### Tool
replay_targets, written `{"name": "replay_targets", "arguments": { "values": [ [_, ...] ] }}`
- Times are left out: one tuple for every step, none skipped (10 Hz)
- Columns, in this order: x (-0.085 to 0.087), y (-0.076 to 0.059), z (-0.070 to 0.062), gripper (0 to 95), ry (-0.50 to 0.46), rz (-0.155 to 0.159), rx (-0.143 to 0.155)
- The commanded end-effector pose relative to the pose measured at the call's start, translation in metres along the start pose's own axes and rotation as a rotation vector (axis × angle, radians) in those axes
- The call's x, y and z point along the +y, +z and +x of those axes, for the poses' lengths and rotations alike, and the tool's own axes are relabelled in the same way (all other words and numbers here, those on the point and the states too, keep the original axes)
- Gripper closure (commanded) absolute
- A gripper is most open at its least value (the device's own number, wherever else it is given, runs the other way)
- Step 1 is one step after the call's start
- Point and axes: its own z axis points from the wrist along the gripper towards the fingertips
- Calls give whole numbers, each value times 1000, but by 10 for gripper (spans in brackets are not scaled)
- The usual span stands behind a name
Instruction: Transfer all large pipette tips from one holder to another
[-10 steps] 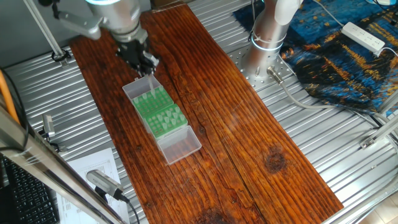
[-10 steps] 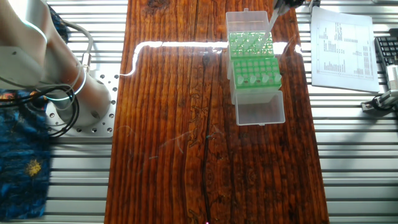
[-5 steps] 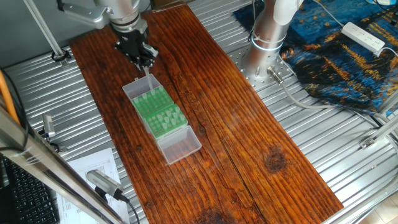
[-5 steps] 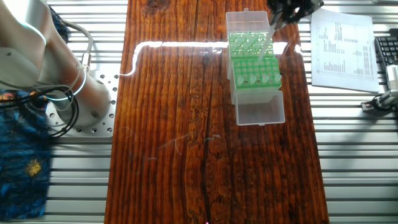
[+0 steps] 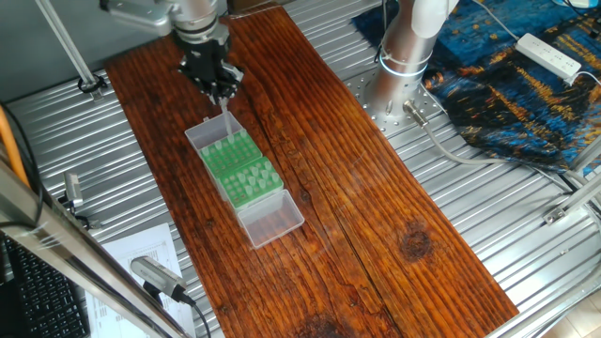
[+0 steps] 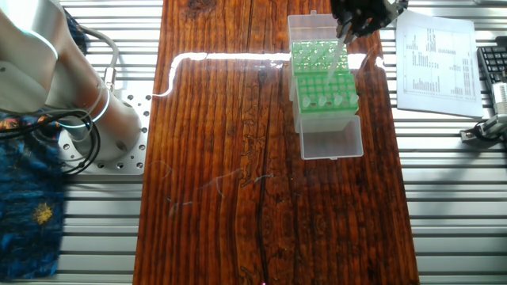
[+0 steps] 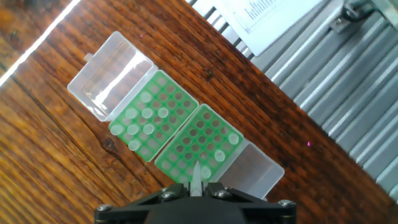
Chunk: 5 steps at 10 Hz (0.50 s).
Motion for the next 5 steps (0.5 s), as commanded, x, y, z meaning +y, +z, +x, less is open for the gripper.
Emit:
{"name": "replay_targets", "arguments": {
  "values": [
    [-2, 1, -2, 950, -42, 3, 1],
    [-4, 3, -2, 950, -43, 4, -1],
    [-7, 5, -2, 950, -57, 10, -8],
    [-9, 7, -2, 950, -65, 7, -10],
    [-9, 8, -1, 950, -70, 7, -10]
  ]
}}
